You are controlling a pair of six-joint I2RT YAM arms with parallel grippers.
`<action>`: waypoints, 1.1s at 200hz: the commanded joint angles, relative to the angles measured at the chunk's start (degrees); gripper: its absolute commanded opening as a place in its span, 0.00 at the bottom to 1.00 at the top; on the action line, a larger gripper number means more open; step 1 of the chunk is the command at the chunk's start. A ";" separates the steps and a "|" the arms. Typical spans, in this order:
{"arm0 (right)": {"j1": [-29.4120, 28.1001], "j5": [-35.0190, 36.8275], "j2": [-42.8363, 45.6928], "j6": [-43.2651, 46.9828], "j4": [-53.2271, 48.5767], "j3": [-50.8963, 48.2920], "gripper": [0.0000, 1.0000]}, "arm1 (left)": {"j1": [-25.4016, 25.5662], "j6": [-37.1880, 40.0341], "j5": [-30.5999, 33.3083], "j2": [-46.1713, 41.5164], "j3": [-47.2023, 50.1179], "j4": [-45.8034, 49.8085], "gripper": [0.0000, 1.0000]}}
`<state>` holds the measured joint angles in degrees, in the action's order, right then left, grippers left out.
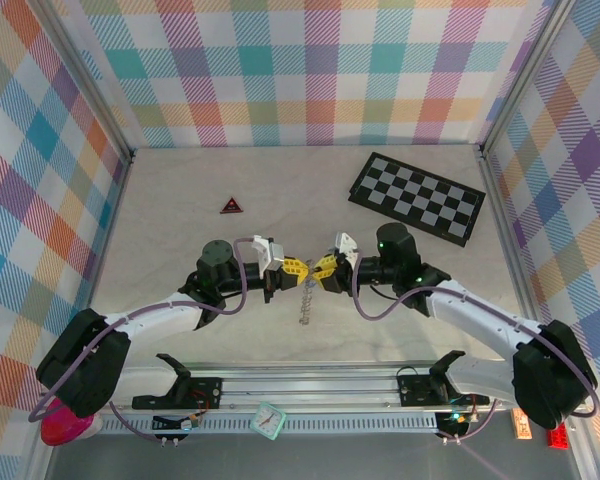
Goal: Put the keys on the keyring
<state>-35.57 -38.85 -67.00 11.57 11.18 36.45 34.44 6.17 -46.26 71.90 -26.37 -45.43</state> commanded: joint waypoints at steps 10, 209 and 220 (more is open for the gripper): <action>0.35 -3.49 -1.65 -0.37 2.64 2.28 0.20 | 0.63 -0.94 -2.52 0.51 0.00 -4.84 0.00; -4.24 7.39 -3.32 24.50 -35.62 19.18 0.00 | 2.04 20.08 9.02 -7.84 -9.39 35.77 0.30; -4.83 8.09 -3.94 25.58 -37.45 20.55 0.00 | 2.03 20.24 8.42 -7.68 -9.73 35.83 0.29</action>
<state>-38.96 -33.06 -70.37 30.79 -18.02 53.25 35.92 22.22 -37.80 64.73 -34.65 -14.92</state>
